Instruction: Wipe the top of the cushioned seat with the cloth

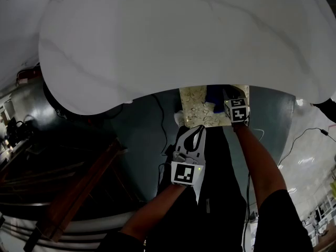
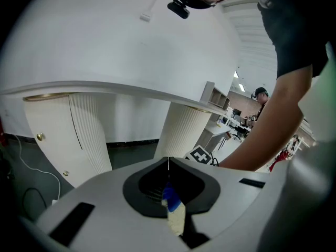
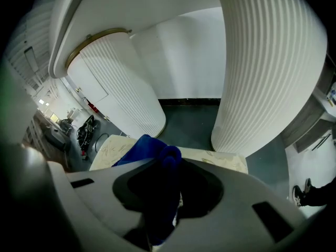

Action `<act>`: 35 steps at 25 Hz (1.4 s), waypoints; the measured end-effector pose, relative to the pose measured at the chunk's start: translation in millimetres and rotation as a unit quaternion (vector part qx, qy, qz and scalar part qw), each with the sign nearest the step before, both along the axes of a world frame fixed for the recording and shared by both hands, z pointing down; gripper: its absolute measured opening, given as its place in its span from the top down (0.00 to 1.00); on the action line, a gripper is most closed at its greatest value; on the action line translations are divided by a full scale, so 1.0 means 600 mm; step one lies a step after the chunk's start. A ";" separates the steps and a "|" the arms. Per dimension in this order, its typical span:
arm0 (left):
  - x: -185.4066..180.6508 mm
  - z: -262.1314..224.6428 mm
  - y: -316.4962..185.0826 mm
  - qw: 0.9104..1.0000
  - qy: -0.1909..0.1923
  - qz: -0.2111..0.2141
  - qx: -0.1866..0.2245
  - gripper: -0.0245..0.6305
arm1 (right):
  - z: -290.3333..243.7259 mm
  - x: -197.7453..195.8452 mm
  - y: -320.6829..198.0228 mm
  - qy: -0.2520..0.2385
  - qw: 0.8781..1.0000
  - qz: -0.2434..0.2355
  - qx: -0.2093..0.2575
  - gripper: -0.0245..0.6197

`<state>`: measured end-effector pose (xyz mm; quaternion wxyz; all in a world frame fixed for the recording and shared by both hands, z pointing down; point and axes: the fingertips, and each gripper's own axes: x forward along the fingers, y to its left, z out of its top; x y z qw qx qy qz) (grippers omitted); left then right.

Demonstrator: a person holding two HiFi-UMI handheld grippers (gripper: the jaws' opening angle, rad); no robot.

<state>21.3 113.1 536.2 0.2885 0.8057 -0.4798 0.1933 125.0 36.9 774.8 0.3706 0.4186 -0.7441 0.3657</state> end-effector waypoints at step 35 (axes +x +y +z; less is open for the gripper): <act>0.084 0.027 -0.021 0.998 0.008 0.055 -0.014 0.94 | 0.000 0.133 -0.015 0.033 0.999 0.029 0.022 0.81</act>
